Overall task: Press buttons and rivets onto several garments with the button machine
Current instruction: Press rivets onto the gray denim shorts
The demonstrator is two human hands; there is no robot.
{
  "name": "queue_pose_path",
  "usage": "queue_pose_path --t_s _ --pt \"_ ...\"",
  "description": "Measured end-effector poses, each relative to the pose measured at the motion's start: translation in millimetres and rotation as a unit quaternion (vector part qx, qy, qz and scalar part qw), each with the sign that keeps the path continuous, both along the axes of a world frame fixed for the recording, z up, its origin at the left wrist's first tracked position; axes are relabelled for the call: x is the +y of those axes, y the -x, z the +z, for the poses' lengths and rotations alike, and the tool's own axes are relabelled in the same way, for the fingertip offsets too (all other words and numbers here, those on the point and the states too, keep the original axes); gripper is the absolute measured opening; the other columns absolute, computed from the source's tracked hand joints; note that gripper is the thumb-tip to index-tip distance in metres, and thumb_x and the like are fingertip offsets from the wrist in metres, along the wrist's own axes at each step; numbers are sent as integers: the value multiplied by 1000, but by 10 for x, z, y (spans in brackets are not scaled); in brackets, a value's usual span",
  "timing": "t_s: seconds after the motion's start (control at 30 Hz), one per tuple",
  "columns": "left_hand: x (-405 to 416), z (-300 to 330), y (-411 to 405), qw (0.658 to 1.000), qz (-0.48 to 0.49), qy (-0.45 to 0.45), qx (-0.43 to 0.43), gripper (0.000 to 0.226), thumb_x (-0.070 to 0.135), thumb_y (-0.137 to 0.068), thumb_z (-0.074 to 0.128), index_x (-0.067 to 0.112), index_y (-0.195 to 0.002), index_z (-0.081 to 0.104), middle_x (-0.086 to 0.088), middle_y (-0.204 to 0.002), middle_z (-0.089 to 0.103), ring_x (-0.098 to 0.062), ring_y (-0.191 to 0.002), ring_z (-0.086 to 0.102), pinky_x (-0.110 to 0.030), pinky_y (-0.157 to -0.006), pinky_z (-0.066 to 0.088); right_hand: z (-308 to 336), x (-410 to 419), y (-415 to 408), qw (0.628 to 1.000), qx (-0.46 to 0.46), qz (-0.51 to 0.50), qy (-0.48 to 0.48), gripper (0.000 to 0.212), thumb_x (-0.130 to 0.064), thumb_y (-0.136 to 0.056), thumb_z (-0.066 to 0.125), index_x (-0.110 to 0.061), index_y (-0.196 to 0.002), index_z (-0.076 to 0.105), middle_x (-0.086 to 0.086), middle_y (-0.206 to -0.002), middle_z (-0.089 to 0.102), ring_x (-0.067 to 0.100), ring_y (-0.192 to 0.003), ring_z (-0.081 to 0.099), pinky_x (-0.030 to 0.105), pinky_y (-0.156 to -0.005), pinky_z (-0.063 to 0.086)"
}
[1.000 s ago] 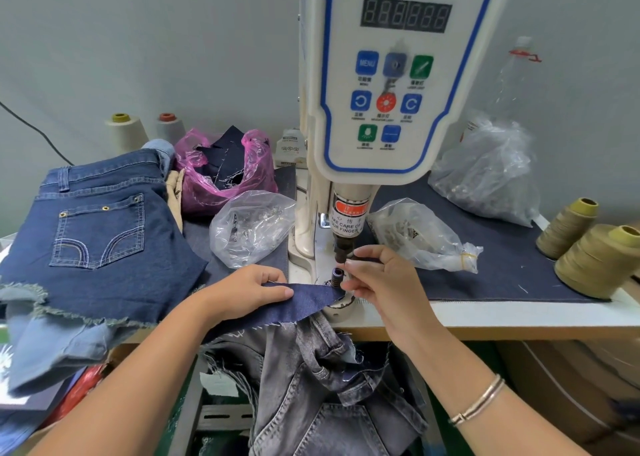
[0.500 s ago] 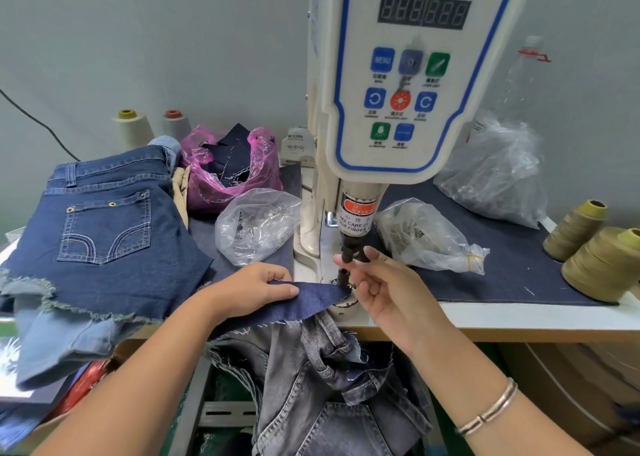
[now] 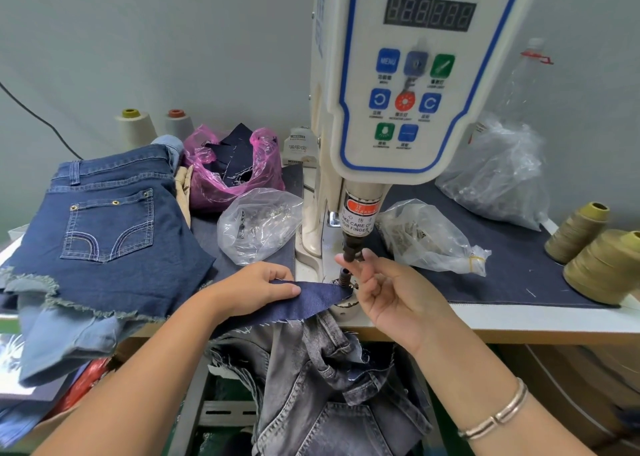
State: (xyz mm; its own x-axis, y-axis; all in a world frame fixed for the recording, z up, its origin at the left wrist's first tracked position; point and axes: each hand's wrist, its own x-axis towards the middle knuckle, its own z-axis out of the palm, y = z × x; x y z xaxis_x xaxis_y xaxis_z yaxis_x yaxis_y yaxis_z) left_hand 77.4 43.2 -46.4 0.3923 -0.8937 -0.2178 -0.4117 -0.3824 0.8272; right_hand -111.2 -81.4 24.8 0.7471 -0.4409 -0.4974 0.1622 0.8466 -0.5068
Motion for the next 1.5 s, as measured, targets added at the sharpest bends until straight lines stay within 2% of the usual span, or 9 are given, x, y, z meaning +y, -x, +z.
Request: queue_pose_path --t_s 0.23,0.4,0.5,0.63,0.73,0.8,1.0,1.2,1.5 --pt "21 -41 18 999 11 32 -31 32 26 -91 65 25 -61 54 10 -60 46 -5 -58 41 -27 -64 35 -38 145 -24 991 30 -25 128 23 9 -73 58 -13 -82 56 15 -87 73 6 -36 43 13 -36 34" --pt "41 -32 35 998 13 48 -36 26 35 -84 64 17 -67 57 7 -64 49 -7 -63 44 -31 -68 36 -191 527 62 997 -31 -48 44 24 4 -76 57 -12 -94 58 15 -98 73 7 -38 47 14 -38 40" --pt "36 6 61 998 16 55 -12 28 38 -79 68 12 -72 62 8 -65 54 -6 -65 48 -25 -66 38 -261 778 -77 989 -16 14 146 21 7 -88 46 -9 -95 58 7 -81 74 10 -41 50 18 -43 43" --pt "69 65 77 997 4 44 -65 26 16 -78 48 30 -63 64 8 -64 64 0 -66 56 -17 -64 46 -277 781 -668 881 71 107 455 21 -3 -93 47 -18 -96 63 -6 -51 59 7 -45 50 17 -51 41" --pt "58 50 82 993 17 106 -58 20 14 -84 56 32 -93 61 16 -91 66 8 -88 58 -16 -79 49 -284 581 -1167 769 119 106 619 22 -12 -92 51 -20 -102 69 -8 -87 68 5 -84 59 18 -78 43" --pt "40 30 73 992 18 125 -24 28 10 -86 65 37 -88 60 22 -80 70 10 -82 62 -10 -72 48 -288 436 -1474 697 155 128 688 26 -14 -93 48 -17 -106 70 -2 -109 68 13 -101 59 27 -89 45" --pt "7 -97 22 991 37 119 -49 28 11 -80 68 37 -74 59 26 -72 66 11 -72 59 -9 -66 45 -512 260 -2024 450 263 212 827 32 -12 -92 48 -22 -115 68 8 -120 63 30 -111 57 33 -83 44" --pt "4 -81 0 993 53 94 -54 23 19 -80 69 35 -66 60 28 -64 64 12 -62 55 -8 -59 43 -506 270 -2143 355 268 205 872 29 -8 -90 48 -14 -111 66 12 -111 65 33 -103 61 32 -71 35" --pt "15 -32 40 993 56 80 -67 24 25 -80 70 38 -63 59 31 -63 63 13 -63 56 -7 -60 42 -512 247 -2138 319 256 205 889 28 -6 -91 48 -12 -112 65 12 -111 65 32 -103 61 32 -72 36"
